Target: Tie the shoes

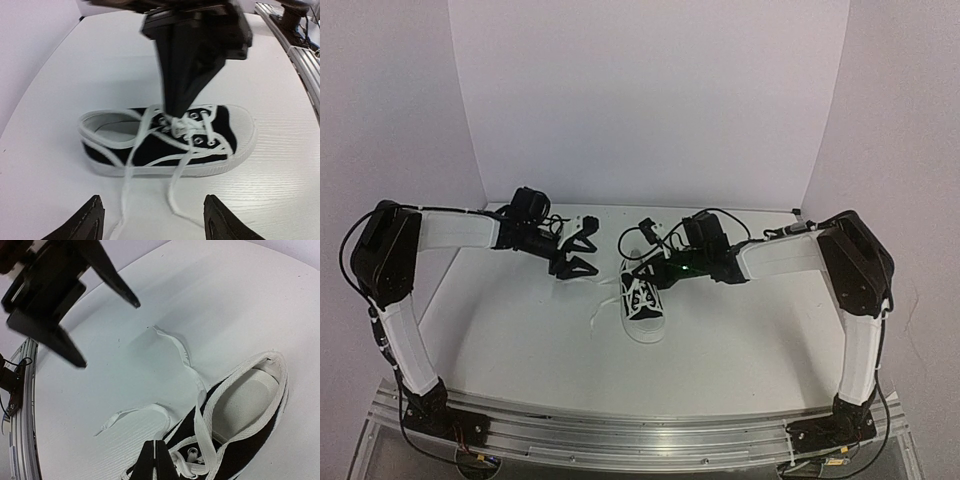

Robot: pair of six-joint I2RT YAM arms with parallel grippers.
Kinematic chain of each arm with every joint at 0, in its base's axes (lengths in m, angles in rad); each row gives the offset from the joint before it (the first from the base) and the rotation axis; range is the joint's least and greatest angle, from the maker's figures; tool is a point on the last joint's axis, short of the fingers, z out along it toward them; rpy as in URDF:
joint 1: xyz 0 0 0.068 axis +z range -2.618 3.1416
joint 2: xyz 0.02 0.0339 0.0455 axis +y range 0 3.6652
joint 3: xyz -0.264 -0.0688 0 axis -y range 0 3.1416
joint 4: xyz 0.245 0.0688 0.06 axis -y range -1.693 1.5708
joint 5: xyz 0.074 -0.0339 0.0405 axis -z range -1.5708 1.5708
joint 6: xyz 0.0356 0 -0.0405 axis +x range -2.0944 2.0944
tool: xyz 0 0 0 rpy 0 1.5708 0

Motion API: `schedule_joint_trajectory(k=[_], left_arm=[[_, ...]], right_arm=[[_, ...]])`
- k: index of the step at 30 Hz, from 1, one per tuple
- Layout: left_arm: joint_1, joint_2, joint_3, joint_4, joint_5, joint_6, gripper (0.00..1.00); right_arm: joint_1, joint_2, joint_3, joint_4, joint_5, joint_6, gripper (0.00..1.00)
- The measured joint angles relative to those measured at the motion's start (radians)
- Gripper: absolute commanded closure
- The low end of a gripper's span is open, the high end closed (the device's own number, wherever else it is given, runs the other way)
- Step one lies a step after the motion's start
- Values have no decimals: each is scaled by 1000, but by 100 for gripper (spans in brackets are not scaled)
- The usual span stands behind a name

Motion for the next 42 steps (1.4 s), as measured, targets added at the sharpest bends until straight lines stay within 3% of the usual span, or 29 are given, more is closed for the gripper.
schedule_joint_trajectory(k=[4, 10, 14, 19, 25, 34, 42], left_arm=[[62, 104, 183, -195, -77, 102, 22], [87, 283, 334, -403, -232, 176, 26], [80, 380, 399, -477, -309, 214, 34], [63, 398, 430, -511, -366, 244, 51], [40, 398, 432, -519, -397, 279, 99], [37, 390, 425, -536, -397, 301, 100], [22, 277, 315, -656, -378, 300, 100]], right_arm=[[0, 0, 0, -1, 0, 1, 100], [0, 0, 0, -2, 1, 1, 100], [0, 0, 0, -2, 2, 1, 100], [0, 0, 0, -2, 1, 2, 100], [0, 0, 0, -2, 1, 7, 100], [0, 0, 5, -3, 1, 14, 100], [0, 0, 18, -2, 8, 22, 100]])
